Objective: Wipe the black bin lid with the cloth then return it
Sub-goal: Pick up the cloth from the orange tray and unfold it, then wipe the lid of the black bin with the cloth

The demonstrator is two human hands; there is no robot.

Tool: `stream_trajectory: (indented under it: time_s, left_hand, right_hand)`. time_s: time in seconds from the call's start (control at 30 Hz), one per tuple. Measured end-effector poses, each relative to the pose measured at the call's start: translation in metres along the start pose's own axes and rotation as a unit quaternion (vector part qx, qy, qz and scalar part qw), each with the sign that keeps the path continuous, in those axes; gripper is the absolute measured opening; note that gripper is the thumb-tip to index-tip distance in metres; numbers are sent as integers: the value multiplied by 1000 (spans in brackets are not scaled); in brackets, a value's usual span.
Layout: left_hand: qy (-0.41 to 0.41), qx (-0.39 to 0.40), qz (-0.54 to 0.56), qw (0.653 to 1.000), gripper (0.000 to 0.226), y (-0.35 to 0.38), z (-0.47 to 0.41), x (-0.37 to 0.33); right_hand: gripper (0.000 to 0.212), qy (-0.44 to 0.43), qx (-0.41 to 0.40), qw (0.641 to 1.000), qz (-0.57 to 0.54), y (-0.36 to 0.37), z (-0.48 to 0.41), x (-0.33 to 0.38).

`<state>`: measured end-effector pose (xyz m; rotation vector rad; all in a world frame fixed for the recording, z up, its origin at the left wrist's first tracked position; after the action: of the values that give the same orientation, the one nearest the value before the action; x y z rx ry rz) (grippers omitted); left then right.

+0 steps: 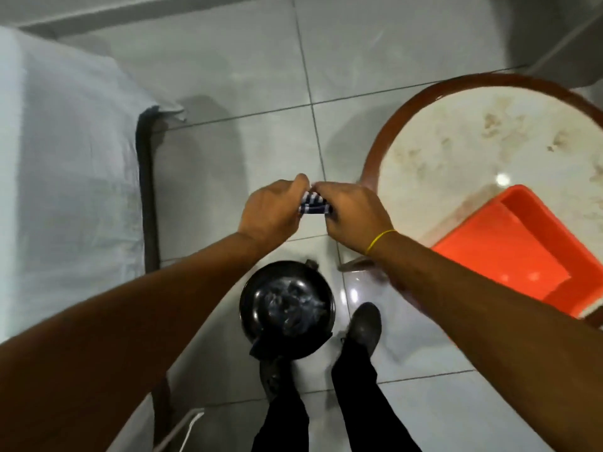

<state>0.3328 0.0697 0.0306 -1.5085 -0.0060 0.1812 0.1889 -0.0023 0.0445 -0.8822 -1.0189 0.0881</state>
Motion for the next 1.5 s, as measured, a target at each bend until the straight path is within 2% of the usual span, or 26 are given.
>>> stream_trajectory:
  time_s: [0.13, 0.23, 0.33, 0.43, 0.5, 0.57, 0.63, 0.67, 0.7, 0.73, 0.77, 0.8, 0.83, 0.87, 0.9, 0.93, 0.97, 1.0, 1.07, 1.13, 1.2, 1.27, 1.3, 1.4, 1.47, 1.5]
  left_hand:
    - [-51, 11, -11, 999, 25, 84, 68, 57]
    - [-43, 11, 9, 999, 21, 158, 126, 67]
    - [-21, 29, 59, 998, 30, 223, 185, 54]
    - [-30, 115, 72, 990, 52, 277, 235, 38]
    - [-62, 121, 105, 985, 62, 291, 259, 36]
    - [-121, 63, 141, 981, 72, 293, 276, 40]
    - [-264, 16, 182, 947, 75, 295, 297, 48]
    - [-369, 6, 204, 907, 69, 297, 309, 50]
    - [-484, 5, 233, 843, 62, 302, 322, 49]
    - [-592, 9, 278, 756, 58, 312, 337, 47]
    - [-679, 15, 339, 652, 58, 324, 347, 40]
    - [-740, 27, 413, 530, 60, 337, 355, 31]
    - [-767, 57, 491, 409, 64, 348, 358, 16]
    - [-767, 96, 555, 307, 70, 358, 358, 1]
    - [-755, 120, 599, 238, 74, 362, 356, -13]
    - [-749, 121, 621, 197, 74, 366, 354, -23]
    - [-760, 99, 616, 180, 71, 372, 353, -29]
    - [-779, 79, 594, 185, 66, 374, 351, -31]
    - [-821, 67, 516, 237, 54, 379, 350, -24]
    - [-847, 75, 450, 274, 50, 382, 353, -19]
    - [-827, 68, 464, 310, 42, 382, 353, -19]
    - [-802, 83, 473, 355, 31, 380, 352, -22]
    - [-810, 84, 455, 361, 31, 380, 353, -21]
    - [-851, 73, 401, 330, 33, 380, 358, -16]
    - [-853, 61, 394, 336, 35, 376, 353, -16]
    - [-860, 43, 391, 324, 35, 373, 351, -17]
  right_hand:
    - [57, -63, 24, 997, 46, 126, -11, -4]
    - [68, -66, 88, 991, 75, 219, 8, -35]
    - [80, -27, 192, 975, 106, 296, 53, -76]
    - [85, -22, 190, 974, 124, 337, 94, -105]
    - [86, -42, 172, 976, 129, 347, 106, -112]
    - [84, -54, 160, 978, 120, 347, 104, -111]
    - [81, -60, 133, 982, 119, 345, 96, -106]
    - [79, -59, 114, 984, 121, 345, 91, -104]
    - [78, -55, 96, 986, 123, 347, 85, -100]
    - [77, -48, 81, 987, 128, 351, 79, -95]
    - [76, -38, 69, 988, 133, 357, 74, -91]
    - [75, -30, 63, 988, 138, 366, 67, -86]
    - [75, -19, 61, 988, 142, 375, 63, -82]
    - [74, -8, 62, 987, 148, 386, 60, -78]
    - [75, 3, 58, 986, 159, 395, 59, -76]
    - [75, 10, 50, 984, 172, 404, 59, -76]
    - [76, 8, 42, 982, 184, 413, 59, -77]
    - [77, 0, 36, 981, 192, 418, 59, -78]
    - [78, -46, 41, 978, 198, 423, 60, -81]
    - [80, -155, 94, 961, 207, 423, 66, -82]
    - [79, -288, 190, 915, 211, 419, 76, -86]
    - [75, -379, 284, 855, 210, 413, 82, -91]
    - [75, -404, 315, 834, 206, 412, 83, -92]
    - [77, -445, 356, 796, 207, 411, 74, -92]
    - [76, -455, 377, 781, 200, 412, 65, -92]
    - [75, -461, 378, 779, 194, 411, 61, -91]
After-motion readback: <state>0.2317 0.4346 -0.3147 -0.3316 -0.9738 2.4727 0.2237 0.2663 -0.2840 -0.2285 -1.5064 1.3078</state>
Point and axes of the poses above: each hand's wrist, its own z-axis away from the middle knuckle, its own y-axis out of the palm, x = y × z, the point moved 3 cm from there along -z, towards the middle knuckle, and after that the axes turned 14 degrees about -z, right-handed, at the moved point
